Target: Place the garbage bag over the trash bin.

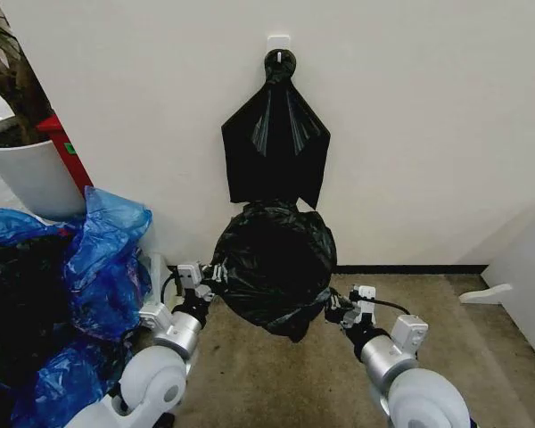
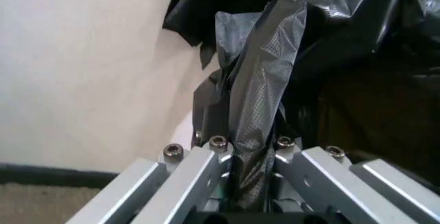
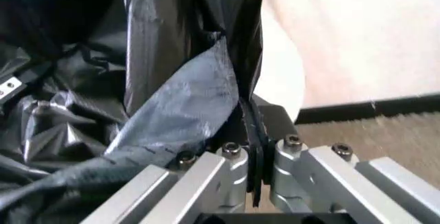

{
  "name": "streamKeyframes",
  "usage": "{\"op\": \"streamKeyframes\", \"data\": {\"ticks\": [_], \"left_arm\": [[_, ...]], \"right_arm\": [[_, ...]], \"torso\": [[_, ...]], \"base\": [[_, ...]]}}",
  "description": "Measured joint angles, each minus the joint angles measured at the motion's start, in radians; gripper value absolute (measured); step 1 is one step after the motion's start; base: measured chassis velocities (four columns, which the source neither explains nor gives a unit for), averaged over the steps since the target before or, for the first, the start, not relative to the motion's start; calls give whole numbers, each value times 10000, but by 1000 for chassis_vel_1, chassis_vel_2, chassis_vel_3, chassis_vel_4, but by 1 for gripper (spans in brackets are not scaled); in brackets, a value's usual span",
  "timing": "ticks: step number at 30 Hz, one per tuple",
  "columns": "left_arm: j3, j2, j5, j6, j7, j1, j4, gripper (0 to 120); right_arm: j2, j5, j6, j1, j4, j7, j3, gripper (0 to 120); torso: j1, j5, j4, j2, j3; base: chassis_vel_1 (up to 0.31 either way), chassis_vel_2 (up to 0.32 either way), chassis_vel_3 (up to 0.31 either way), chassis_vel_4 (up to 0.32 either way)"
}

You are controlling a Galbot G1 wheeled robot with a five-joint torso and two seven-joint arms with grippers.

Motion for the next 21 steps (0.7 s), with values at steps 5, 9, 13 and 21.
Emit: {"op": "streamKeyframes", "data": {"ticks": [5,9,13,21], "left_arm": [[-18,16,-556,208,-143,-69,-33,1],[22,-27,-335,45,-140,-312,651,1],[46,-72,116,-206,261,-369,1193,1],[-40,-155,-749,42,625,-343,1440,1]], "right_arm": [[7,-482,209,-105,-377,-705,110,0],[-69,-936,479,-359,-324,-1220,142,0],[-189,-1035,580,-404,-113,-1347,80,0],[-545,-1867,1140,-497,-711,-2865,216,0]], "torso": [[0,1,1,0,1],[0,-2,-3,0,2],[0,0,1,0,1],[0,-1,0,0,1]], "base": [[0,0,0,0],[0,0,0,0],[0,0,0,0],[0,0,0,0]]}}
